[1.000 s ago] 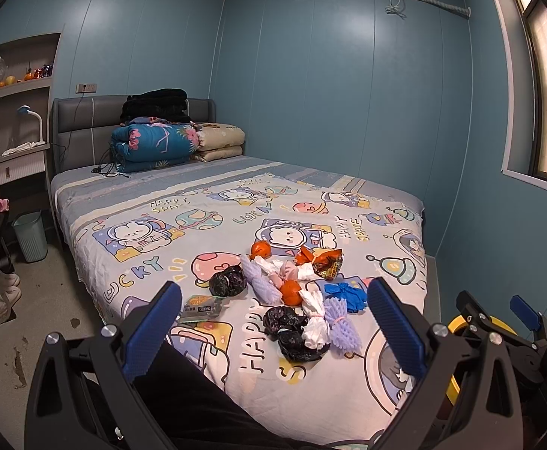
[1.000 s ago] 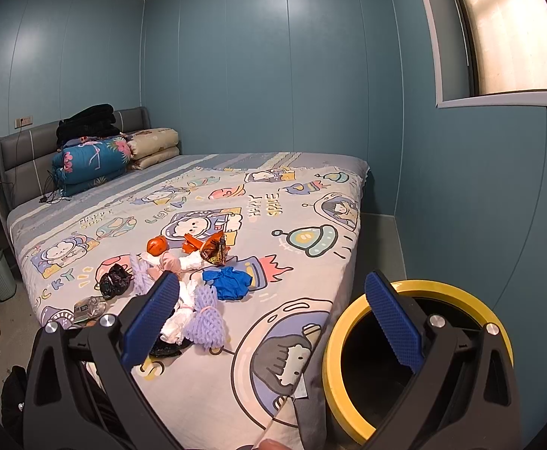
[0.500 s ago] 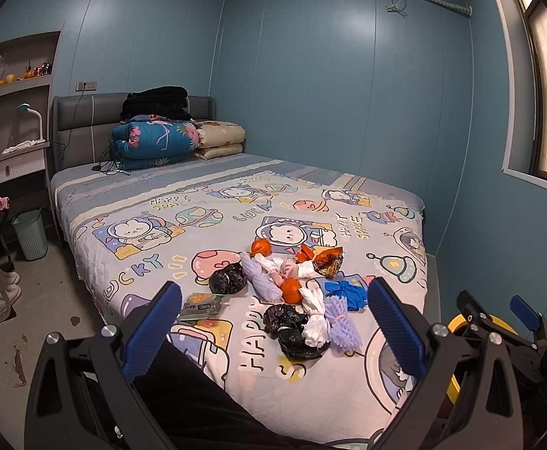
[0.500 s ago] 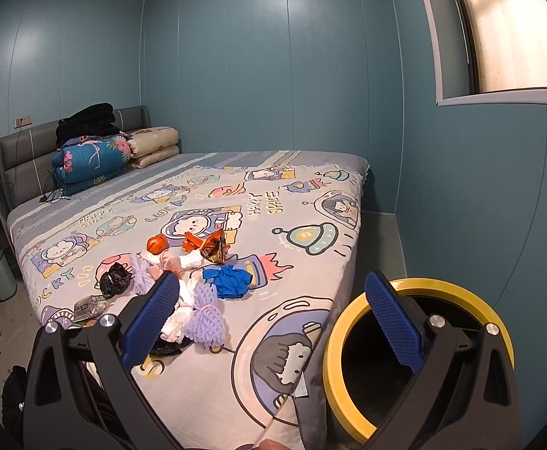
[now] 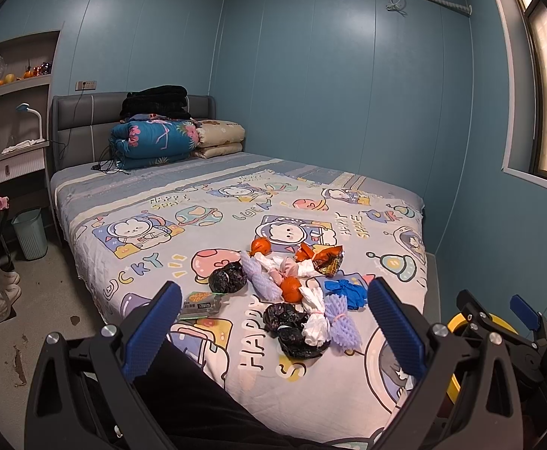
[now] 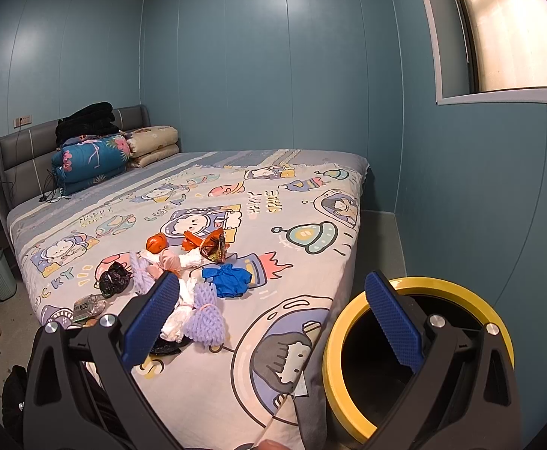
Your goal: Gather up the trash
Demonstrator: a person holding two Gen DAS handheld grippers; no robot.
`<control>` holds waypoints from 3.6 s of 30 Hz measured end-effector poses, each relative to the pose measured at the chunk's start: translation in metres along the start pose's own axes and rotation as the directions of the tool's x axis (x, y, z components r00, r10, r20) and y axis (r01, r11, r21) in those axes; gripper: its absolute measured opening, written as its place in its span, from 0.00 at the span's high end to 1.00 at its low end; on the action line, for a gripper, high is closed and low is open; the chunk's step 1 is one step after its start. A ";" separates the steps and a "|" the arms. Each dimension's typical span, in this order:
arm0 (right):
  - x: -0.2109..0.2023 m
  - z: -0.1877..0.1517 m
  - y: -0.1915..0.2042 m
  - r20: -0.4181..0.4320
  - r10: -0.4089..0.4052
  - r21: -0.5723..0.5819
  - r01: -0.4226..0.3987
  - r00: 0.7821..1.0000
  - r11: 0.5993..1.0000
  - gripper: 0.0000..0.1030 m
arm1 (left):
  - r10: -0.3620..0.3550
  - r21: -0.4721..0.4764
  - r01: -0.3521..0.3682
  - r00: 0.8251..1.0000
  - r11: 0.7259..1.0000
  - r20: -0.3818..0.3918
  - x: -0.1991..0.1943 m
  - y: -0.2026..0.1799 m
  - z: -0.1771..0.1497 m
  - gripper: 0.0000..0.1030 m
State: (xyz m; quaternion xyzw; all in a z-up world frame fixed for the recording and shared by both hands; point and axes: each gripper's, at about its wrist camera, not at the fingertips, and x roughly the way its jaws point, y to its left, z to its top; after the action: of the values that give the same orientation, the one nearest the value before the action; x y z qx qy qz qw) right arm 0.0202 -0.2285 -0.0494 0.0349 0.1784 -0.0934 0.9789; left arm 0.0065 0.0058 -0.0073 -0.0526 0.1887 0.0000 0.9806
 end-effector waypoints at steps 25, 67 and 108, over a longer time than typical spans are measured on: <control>0.092 0.020 -0.002 -0.210 0.218 0.051 -0.212 0.953 0.976 0.08 | -0.107 -0.056 0.101 0.987 0.993 -0.118 0.030 0.018 -0.008 0.07; 0.284 -0.037 0.076 -0.656 0.330 0.147 -0.313 0.679 0.938 0.09 | 0.076 0.094 -0.022 0.779 0.995 -0.622 0.316 0.134 -0.031 0.09; 0.226 -0.016 0.029 -0.558 0.526 0.405 -0.343 0.642 0.848 0.72 | -0.212 -0.177 0.145 0.864 0.973 -0.456 0.256 0.133 -0.018 0.54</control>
State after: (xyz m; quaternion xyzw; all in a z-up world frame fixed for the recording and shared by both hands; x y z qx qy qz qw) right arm 0.2279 -0.2371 -0.1439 0.2362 0.4787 0.1421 0.8336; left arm 0.2353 0.1313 -0.1323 -0.1355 0.4156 -0.0907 0.8948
